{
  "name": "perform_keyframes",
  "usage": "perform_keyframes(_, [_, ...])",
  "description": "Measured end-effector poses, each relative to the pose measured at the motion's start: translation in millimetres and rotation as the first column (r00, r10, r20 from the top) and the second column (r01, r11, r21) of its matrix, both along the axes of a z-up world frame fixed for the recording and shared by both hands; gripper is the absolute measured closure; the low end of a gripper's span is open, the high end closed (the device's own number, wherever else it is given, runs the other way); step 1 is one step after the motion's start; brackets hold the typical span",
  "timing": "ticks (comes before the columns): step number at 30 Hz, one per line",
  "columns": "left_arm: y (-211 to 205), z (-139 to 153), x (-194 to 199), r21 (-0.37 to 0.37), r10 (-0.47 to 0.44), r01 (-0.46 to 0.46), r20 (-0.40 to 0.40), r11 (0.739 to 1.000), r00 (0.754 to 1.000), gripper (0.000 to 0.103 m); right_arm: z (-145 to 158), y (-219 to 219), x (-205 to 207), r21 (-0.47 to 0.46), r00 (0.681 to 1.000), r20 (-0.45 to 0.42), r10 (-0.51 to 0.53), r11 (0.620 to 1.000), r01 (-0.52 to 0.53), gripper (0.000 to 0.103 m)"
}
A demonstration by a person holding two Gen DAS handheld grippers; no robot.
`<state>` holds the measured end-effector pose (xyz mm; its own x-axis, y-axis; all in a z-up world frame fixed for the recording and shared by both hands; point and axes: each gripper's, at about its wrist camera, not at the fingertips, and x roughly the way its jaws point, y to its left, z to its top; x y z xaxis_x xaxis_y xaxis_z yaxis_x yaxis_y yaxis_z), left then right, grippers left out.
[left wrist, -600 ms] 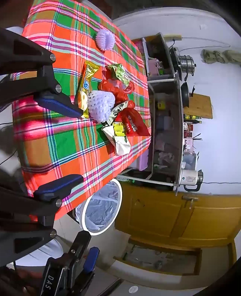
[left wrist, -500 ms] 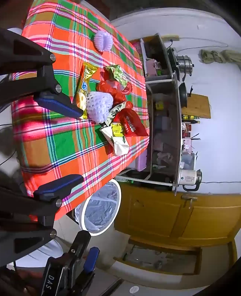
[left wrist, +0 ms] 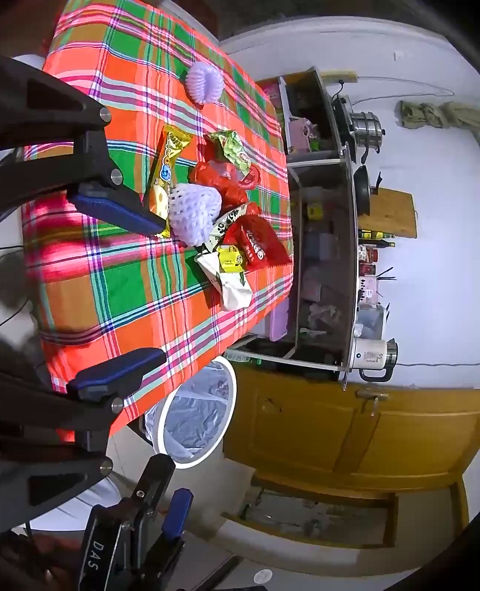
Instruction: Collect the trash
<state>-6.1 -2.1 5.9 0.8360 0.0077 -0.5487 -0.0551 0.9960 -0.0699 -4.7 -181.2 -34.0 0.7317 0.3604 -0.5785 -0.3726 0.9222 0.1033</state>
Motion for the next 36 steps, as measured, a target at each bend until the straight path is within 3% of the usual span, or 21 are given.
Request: perform_keyframes(36, [-3.4,-7.0,1.3,-0.006,-0.007,0.006,-0.017,1.0,1.0,0.04,-7.3,0.2,2.3,0.002,1.0,-0.013,-0.001,1.0,0.001,0.026])
